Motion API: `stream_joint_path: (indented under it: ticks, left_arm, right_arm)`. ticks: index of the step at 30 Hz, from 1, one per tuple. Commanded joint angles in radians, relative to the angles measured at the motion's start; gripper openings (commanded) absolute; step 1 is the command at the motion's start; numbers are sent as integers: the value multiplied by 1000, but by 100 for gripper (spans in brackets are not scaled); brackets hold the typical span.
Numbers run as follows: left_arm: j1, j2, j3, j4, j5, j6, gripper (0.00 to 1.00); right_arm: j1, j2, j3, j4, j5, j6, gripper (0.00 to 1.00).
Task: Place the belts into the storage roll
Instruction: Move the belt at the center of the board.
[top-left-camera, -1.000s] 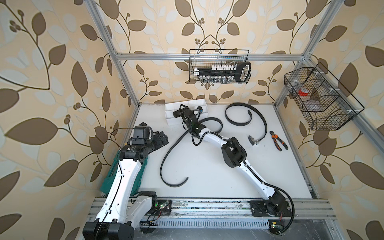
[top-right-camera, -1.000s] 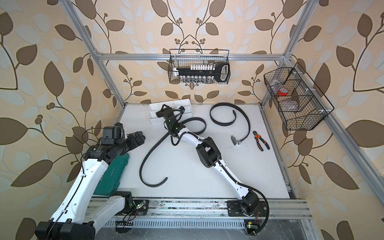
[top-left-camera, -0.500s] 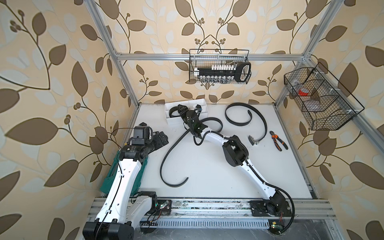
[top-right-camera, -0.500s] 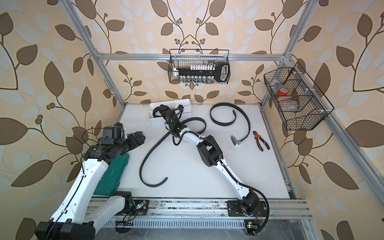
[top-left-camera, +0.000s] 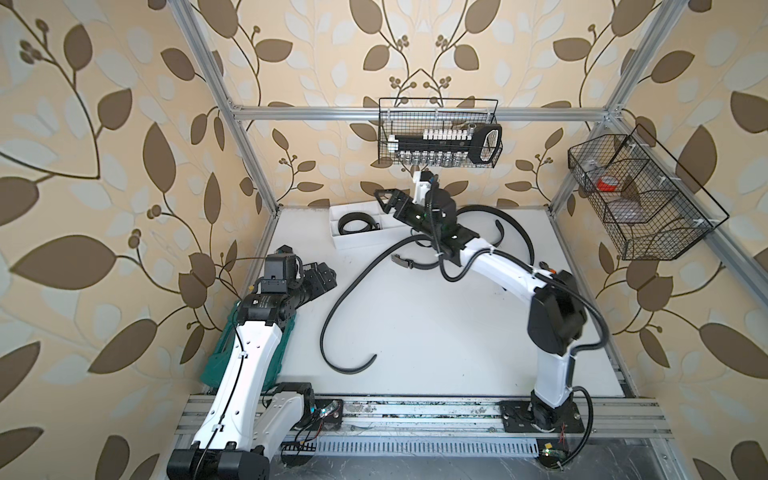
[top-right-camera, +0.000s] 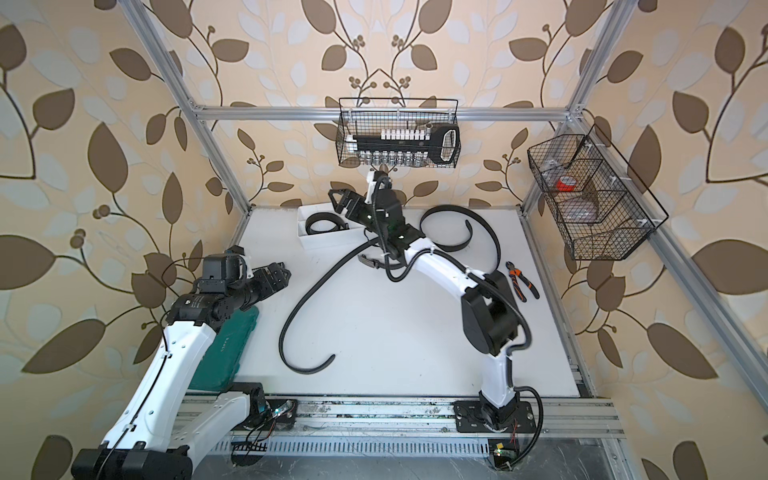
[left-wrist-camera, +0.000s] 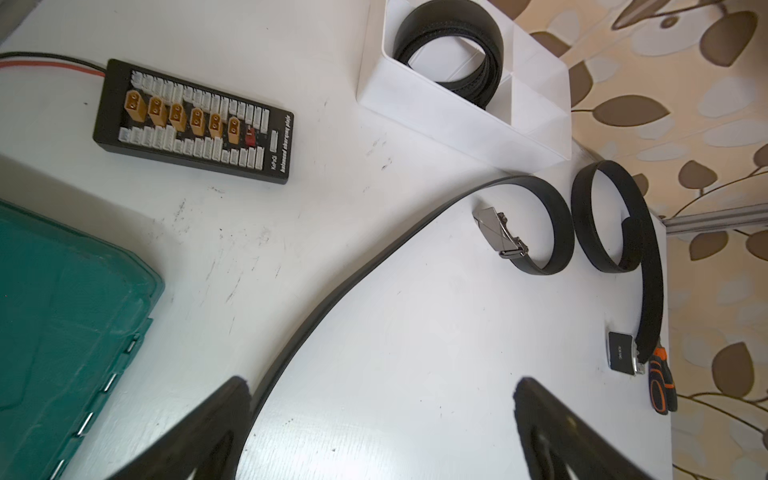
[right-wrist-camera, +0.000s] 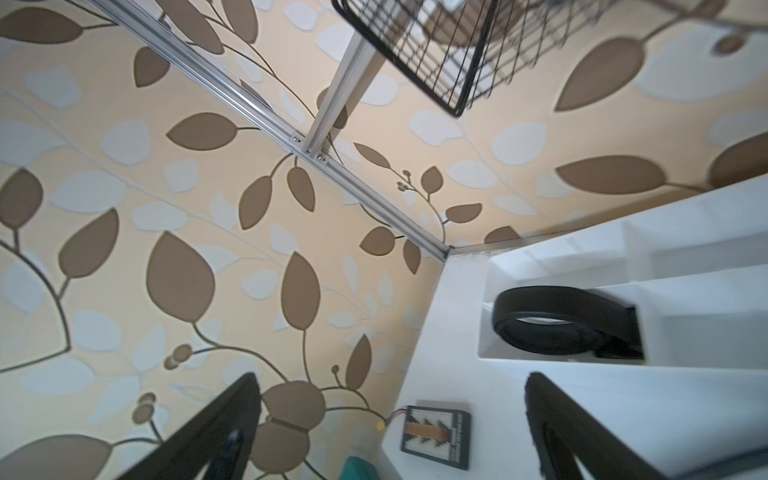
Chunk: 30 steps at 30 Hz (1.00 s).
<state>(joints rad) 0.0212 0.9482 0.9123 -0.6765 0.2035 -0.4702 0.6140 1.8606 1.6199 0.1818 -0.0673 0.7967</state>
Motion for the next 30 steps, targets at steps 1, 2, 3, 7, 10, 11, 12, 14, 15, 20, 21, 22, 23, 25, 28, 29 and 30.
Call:
stream_joint_path:
  ticks: [1,2,3,7,10,11,12,14,15,20,21,22,23,25,28,29,30]
  left_arm:
    - [-5,67,-11,32,97,17,99]
    - [-18,92,-11,29,103,14,99]
    - [-45,117,-7,29,98,15,99]
    - [-261,243,47,16,-1,-28,99]
    - [-430,323,117,-82,-107,-85,99]
    - [-475,327,120,-113,-139,-108,99]
    - [-517,320,109,-146,-176,-138,99]
    - [-537,302,79,-188,-243,-182,99]
    - [-537,295,73,-184,-297,-184,99]
    - [-417,496,289,-112,-361,-61,99]
    - [-384,591,368,-155,-369,-29,99]
    - [-354,665,434,-187,-377,6,99]
    - [-335,714,471,-192,-382,35,99]
    - [-300,796,515,-167,-353,90,99]
    - [-297,902,584,-170,-336,148,99]
    - [-298,927,598,-168,-330,161,99]
    - [-297,949,604,-155,-329,175,99]
  right_arm:
    - [11,-122,-141,-393,164,-375,99]
    - [2,-161,-183,-437,200,-396,99]
    - [-12,-211,-245,-465,220,-410,99]
    - [-92,-399,-465,-515,129,-382,99]
    - [-128,-501,-567,-565,35,-356,99]
    - [-131,-524,-586,-584,23,-349,99]
    - [-130,-548,-607,-603,6,-346,99]
    - [-130,-575,-631,-633,-26,-354,99]
    - [-132,-581,-640,-647,-34,-361,99]
    - [-132,-599,-709,-590,-75,-354,99]
    - [-131,-602,-713,-582,-90,-347,99]
    - [-131,-608,-713,-580,-104,-346,99]
    - [-131,-615,-716,-578,-112,-340,99]
    - [-133,-642,-728,-571,-109,-328,99]
    - [-145,-674,-748,-561,-108,-324,99]
    - [-152,-678,-748,-563,-121,-327,99]
    - [-159,-678,-744,-574,-137,-332,99]
